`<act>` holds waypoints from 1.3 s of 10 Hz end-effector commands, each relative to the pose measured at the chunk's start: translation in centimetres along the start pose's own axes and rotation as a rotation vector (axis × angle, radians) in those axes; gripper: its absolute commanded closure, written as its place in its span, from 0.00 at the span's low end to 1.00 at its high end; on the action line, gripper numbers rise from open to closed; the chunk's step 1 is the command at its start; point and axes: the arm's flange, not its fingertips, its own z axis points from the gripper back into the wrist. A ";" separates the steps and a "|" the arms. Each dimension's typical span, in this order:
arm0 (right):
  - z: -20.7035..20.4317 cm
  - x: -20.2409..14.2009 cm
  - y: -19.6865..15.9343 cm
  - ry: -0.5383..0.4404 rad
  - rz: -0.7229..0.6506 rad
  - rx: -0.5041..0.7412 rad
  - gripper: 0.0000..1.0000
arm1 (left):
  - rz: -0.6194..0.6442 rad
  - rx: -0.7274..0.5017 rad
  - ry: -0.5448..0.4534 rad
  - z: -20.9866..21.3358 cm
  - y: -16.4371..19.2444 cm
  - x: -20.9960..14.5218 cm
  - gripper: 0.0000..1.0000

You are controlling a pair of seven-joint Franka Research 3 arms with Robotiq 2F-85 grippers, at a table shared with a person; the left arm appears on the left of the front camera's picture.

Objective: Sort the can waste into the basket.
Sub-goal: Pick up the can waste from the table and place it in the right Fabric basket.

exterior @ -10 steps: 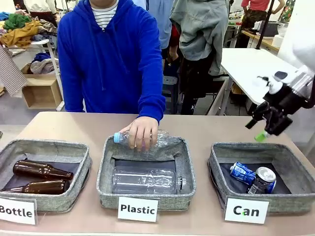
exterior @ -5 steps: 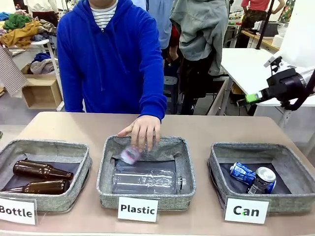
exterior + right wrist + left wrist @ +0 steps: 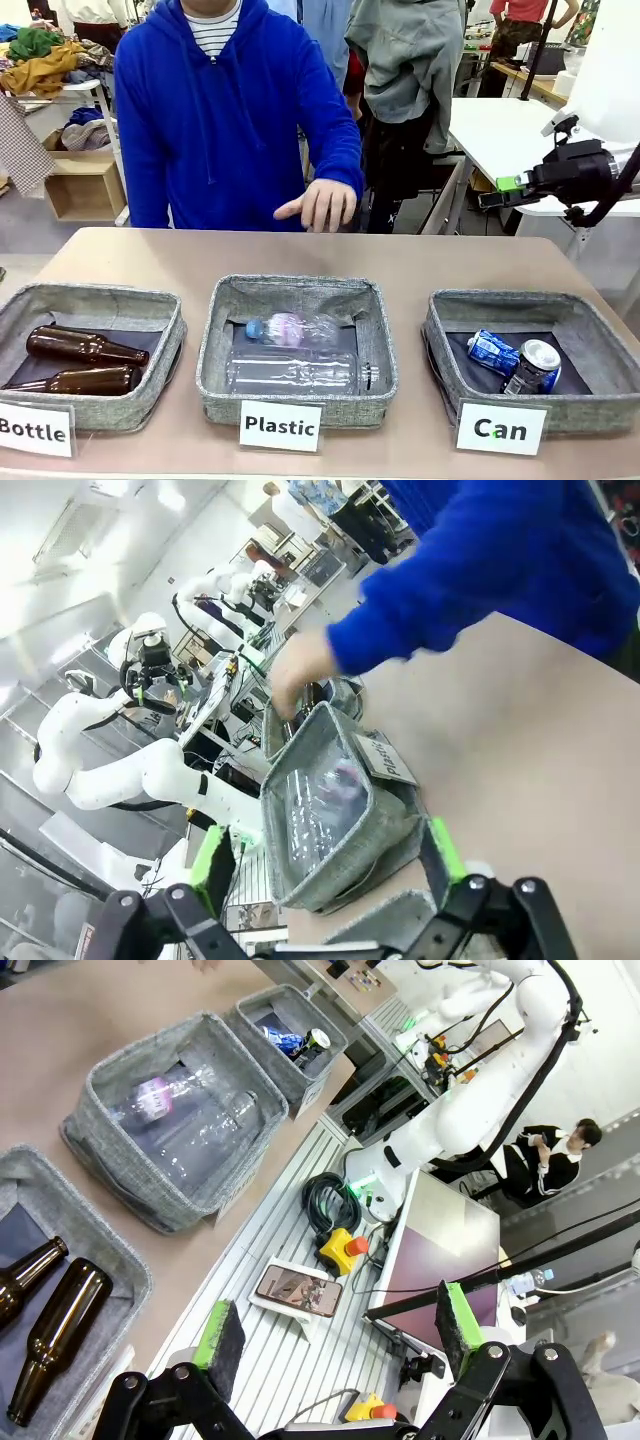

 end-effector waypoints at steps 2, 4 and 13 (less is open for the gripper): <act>0.2 -0.1 0.2 0.014 0.003 -0.002 0.00 | 0.008 -0.006 0.001 0.1 -0.2 -0.1 0.00; 0.2 -0.1 0.2 0.014 0.003 -0.002 0.00 | 0.008 -0.006 0.001 0.1 -0.2 -0.1 0.00; 0.2 -0.1 0.2 0.014 0.003 -0.002 0.00 | 0.008 -0.006 0.001 0.1 -0.2 -0.1 0.00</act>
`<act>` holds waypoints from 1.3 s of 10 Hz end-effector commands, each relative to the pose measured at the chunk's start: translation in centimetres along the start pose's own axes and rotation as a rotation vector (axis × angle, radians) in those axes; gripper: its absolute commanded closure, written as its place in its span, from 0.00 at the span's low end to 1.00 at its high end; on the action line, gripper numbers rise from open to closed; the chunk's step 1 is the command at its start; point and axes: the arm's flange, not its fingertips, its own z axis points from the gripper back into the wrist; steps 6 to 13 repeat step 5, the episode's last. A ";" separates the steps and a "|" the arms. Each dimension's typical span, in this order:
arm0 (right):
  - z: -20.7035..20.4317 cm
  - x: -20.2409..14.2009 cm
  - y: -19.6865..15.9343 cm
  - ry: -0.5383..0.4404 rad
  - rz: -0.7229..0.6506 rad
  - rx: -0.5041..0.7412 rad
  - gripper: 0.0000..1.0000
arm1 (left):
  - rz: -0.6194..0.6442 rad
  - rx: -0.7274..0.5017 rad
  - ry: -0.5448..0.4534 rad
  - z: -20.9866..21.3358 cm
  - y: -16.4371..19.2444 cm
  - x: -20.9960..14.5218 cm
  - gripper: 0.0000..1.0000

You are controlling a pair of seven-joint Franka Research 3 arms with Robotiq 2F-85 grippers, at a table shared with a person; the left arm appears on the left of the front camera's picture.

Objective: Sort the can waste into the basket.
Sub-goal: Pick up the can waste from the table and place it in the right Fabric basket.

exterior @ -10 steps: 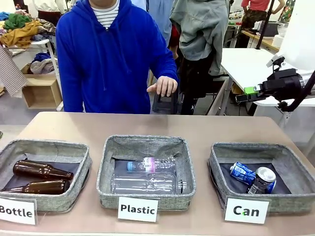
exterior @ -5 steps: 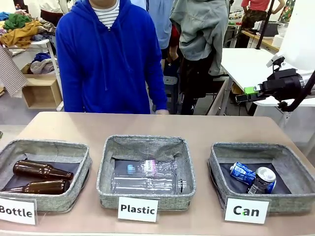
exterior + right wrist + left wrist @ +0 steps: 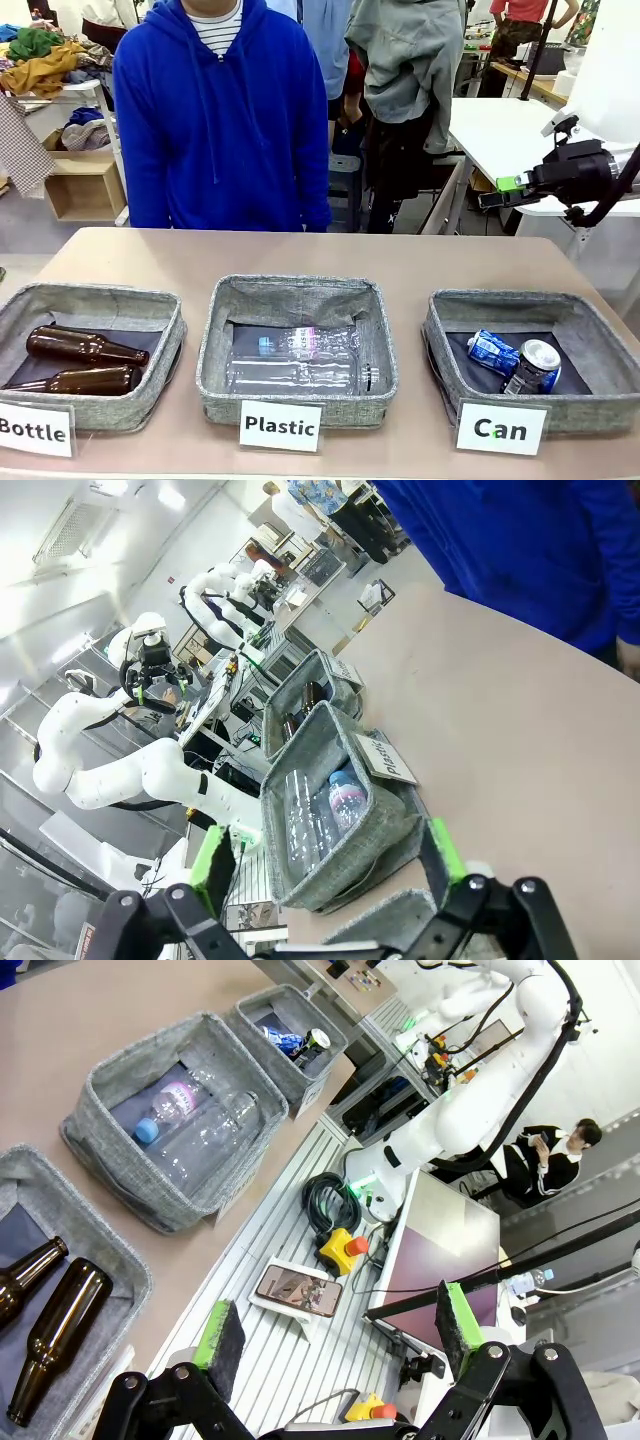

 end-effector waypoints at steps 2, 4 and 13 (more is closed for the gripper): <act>0.2 -0.1 0.2 0.013 0.003 -0.002 0.00 | 0.008 -0.006 0.001 0.1 -0.2 -0.1 0.00; 0.2 -0.1 0.2 0.013 0.003 -0.002 0.00 | 0.008 -0.006 0.001 0.1 -0.2 -0.1 0.00; 0.2 -0.1 0.2 0.013 0.003 -0.002 0.00 | 0.008 -0.006 0.001 0.1 -0.2 -0.1 0.00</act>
